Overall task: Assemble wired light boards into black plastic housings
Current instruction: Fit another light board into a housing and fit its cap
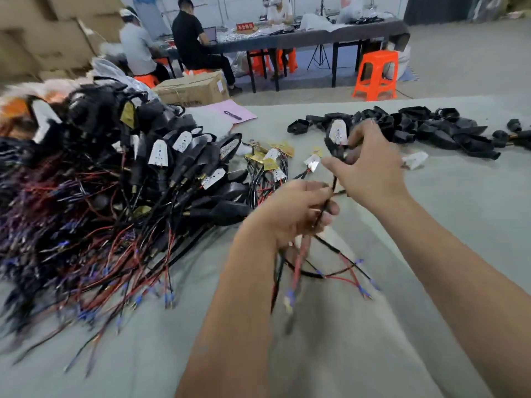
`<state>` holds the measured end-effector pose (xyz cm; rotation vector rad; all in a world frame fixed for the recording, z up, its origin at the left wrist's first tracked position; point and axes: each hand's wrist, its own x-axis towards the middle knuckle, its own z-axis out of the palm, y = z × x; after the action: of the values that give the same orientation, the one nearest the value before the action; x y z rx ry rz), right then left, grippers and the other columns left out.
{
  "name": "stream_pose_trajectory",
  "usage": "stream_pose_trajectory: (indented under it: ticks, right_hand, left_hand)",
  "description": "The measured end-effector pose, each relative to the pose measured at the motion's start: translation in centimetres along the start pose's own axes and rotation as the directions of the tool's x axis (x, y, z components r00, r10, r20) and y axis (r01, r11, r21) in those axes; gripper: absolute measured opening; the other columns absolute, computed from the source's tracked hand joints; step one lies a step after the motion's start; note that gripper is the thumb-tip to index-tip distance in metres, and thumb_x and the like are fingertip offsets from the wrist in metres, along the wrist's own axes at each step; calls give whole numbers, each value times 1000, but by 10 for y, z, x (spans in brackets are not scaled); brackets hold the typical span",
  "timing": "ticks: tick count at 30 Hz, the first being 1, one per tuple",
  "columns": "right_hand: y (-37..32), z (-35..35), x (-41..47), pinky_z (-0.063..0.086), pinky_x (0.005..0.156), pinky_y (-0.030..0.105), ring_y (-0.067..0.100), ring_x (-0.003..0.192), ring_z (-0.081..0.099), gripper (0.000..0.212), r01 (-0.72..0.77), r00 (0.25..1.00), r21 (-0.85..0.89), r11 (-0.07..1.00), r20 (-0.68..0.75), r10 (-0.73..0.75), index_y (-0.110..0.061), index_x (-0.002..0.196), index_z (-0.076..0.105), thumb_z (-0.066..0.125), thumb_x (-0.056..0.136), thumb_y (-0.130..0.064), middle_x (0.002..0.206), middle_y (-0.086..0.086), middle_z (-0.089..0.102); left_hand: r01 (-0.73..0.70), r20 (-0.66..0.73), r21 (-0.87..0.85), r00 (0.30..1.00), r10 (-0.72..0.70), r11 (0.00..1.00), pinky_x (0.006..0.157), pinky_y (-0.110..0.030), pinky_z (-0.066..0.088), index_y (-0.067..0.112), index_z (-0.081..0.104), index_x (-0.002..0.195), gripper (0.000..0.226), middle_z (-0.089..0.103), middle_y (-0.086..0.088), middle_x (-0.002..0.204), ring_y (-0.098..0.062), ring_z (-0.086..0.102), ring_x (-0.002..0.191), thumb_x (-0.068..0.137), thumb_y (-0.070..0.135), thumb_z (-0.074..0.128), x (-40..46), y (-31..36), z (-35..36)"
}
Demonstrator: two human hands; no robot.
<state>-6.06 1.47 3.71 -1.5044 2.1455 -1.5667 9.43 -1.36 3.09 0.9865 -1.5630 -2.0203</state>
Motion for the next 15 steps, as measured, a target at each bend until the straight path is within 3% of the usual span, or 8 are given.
stream_pose_trajectory:
  ticks: [4,6,9,11,12,13,14,15]
  right_hand:
    - [-50,58,2,37,65,31,10,63,52,30,181,982,48,982,38,-183,-19,105,55,78,87,-25,69,-12,53]
    - [-80,89,1,41,70,29,12,66,53,26,219,971,119,969,73,-228,-18,108,59,76,89,-22,69,-16,51]
    - [-123,126,2,51,76,29,17,74,62,28,170,973,251,953,110,-202,-16,111,59,76,90,-18,72,-12,55]
    - [-147,145,3,57,86,37,22,84,71,28,55,945,365,929,281,-167,-14,119,60,73,93,-16,87,-3,65]
    - [-154,154,3,56,94,42,27,95,71,31,35,910,344,938,377,-172,-12,125,60,69,96,-17,103,5,68]
    - [-158,162,3,52,100,43,31,109,66,36,118,870,220,968,447,-208,-10,132,57,66,99,-19,120,12,65]
    - [-159,168,3,46,105,43,33,122,57,41,297,830,23,955,488,-270,-9,139,52,61,101,-21,136,16,55]
    - [-160,172,-1,42,108,44,35,133,46,45,469,785,-151,870,522,-333,-10,143,47,58,102,-21,148,17,43]
  left_hand:
    - [-7,-330,419,930,160,908,34,-16,30,13,68,98,15,63,8,53,-3,42,36,105,10,56,-44,19,-80]
    - [-6,-389,393,905,173,919,36,-16,30,13,70,97,16,64,6,57,-4,41,39,105,19,57,-64,28,-104]
    - [11,-472,417,857,206,909,45,-20,46,19,67,91,15,68,5,68,-8,55,53,96,33,70,-80,38,-121]
    - [130,-600,556,746,289,821,63,-31,57,19,64,84,19,70,-1,80,-17,64,70,85,21,83,-82,39,-136]
    - [227,-684,592,650,332,773,77,-37,59,20,64,80,19,72,-5,90,-23,68,84,83,14,82,-83,39,-145]
    - [336,-766,586,526,369,737,90,-40,56,23,65,80,18,73,-8,102,-27,68,98,83,10,77,-84,39,-154]
    - [422,-824,552,409,392,720,97,-40,53,26,67,83,19,72,-10,111,-32,66,109,84,7,71,-86,39,-161]
    - [463,-859,509,320,399,725,99,-40,51,28,69,88,23,70,-11,116,-34,63,114,83,5,67,-87,39,-167]
